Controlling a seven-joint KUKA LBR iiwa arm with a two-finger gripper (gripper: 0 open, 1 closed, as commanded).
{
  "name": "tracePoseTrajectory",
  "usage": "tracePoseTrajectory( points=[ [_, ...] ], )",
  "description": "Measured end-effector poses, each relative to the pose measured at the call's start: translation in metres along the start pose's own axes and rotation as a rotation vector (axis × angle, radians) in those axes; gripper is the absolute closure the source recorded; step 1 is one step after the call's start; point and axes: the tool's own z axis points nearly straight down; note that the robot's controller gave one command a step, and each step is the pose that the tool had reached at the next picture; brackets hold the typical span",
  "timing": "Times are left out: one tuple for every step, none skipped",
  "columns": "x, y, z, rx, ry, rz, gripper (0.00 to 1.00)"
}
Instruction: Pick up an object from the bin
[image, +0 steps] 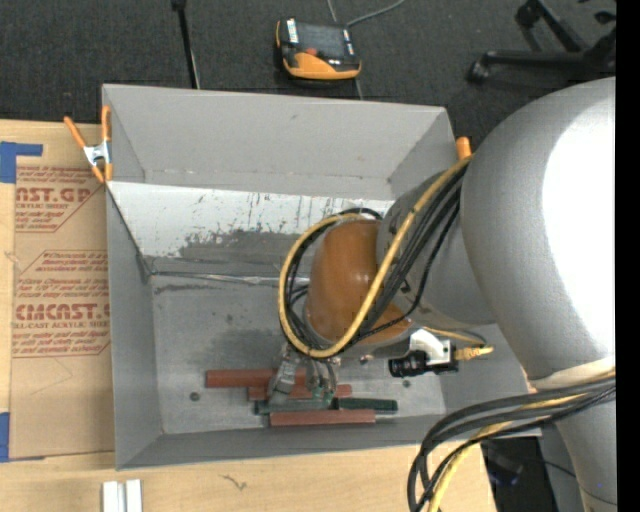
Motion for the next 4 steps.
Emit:
tracePoseTrajectory(
  points=[
    [0.0, 0.0, -0.019, 0.003, 0.004, 0.001, 1.0],
    [0.0, 0.0, -0.029, 0.003, 0.003, 0.0, 1.0],
    [0.002, -0.001, -0.041, 0.007, 0.012, 0.001, 1.0],
    [0.002, -0.001, -0.062, 0.007, 0.011, 0.0, 1.0]
  ],
)
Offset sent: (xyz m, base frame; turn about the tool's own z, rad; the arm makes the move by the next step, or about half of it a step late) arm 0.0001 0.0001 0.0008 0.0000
